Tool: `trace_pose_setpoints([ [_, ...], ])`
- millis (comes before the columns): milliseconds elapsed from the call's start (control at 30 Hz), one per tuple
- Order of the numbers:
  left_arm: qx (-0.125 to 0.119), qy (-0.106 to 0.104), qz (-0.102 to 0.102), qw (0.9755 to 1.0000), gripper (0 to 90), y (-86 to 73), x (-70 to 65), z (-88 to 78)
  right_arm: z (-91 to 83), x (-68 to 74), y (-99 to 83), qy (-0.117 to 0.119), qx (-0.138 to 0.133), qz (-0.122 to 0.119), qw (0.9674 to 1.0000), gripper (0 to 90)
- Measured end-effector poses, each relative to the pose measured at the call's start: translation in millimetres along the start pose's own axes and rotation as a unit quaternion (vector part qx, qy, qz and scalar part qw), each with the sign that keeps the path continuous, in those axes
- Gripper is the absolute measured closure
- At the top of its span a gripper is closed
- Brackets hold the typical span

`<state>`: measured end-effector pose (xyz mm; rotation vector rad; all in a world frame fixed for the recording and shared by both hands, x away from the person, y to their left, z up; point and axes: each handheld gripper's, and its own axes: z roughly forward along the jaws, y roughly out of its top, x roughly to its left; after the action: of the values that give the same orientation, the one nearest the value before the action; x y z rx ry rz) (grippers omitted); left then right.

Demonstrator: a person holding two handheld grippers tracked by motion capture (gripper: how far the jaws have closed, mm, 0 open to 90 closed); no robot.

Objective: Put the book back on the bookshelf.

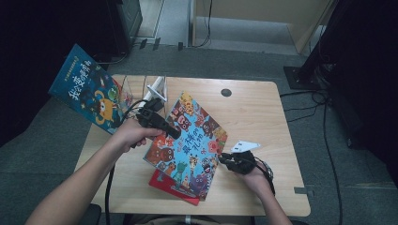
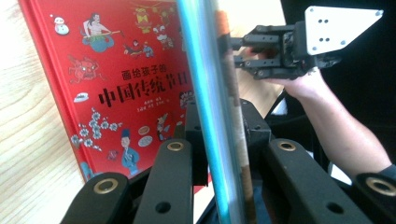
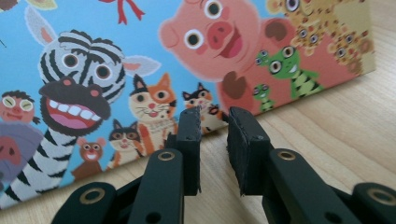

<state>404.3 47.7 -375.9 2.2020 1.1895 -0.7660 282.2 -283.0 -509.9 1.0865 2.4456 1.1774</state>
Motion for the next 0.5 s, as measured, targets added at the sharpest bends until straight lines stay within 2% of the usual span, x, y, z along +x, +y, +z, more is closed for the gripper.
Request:
trace_pose_setpoints([
  [167, 0.011, 0.004, -0.01, 0.9999, 81.1, 5.4, -8.8, -9.8, -5.1, -2.0, 1.2, -0.007, -0.005, 0.0, 1.0, 74.9],
  [333, 0.014, 0.022, 0.009, 0.9996, 81.5, 6.9, -20.2, -24.2, -4.7, -1.6, 1.3, -0.009, -0.001, -0.007, 0.9999, 75.0],
  [500, -0.004, 0.033, 0.013, 0.9994, 81.3, 5.5, -25.7, -49.0, -2.9, 0.2, 1.4, -0.006, 0.006, -0.012, 0.9999, 74.9],
])
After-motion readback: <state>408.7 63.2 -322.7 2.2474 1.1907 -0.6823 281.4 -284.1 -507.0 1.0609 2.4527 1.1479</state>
